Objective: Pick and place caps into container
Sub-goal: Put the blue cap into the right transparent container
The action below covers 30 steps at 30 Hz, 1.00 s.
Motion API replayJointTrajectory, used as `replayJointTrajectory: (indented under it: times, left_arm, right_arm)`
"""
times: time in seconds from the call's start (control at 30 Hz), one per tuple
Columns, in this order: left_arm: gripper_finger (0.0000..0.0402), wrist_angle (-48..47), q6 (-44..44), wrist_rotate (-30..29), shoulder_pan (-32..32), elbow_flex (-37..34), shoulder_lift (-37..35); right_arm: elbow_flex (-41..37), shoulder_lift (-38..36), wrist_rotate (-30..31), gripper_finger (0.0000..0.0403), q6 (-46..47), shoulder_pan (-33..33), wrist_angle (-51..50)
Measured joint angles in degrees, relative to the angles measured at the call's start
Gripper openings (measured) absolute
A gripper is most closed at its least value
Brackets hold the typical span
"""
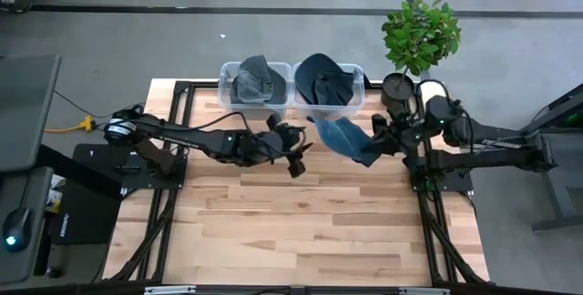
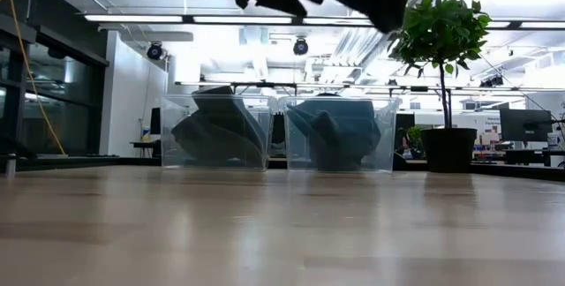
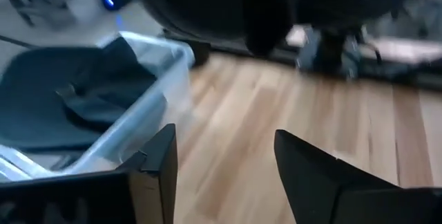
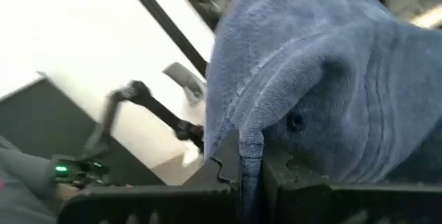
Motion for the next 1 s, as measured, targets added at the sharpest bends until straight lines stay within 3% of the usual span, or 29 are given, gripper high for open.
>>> replayJointTrajectory:
  times: [0.1, 0.43, 0.7, 1.0]
  left_arm:
    - [0.0194, 6.39, -0.15, -0.78, 0.90, 0.00, 1.09]
    - [0.0201, 21.98, -1.35, 10.22, 4.73, 0.00, 1.77]
    - [0.0201, 33.59, 2.94, 16.20, 4.98, -0.01, 1.75]
    - [0.0202, 35.78, 3.28, 15.24, 5.72, -0.02, 1.77]
  right_arm:
    - [0.17, -0.04, -1.98, 0.0003, 1.02, -0.58, 3.56]
    - [6.82, 0.85, -7.96, 0.0003, 0.29, -0.86, 6.42]
    - [9.75, 1.55, -10.27, 0.0003, -1.22, -2.72, 6.43]
    - [10.09, 4.61, -12.79, 0.0003, 0.13, -3.42, 10.80]
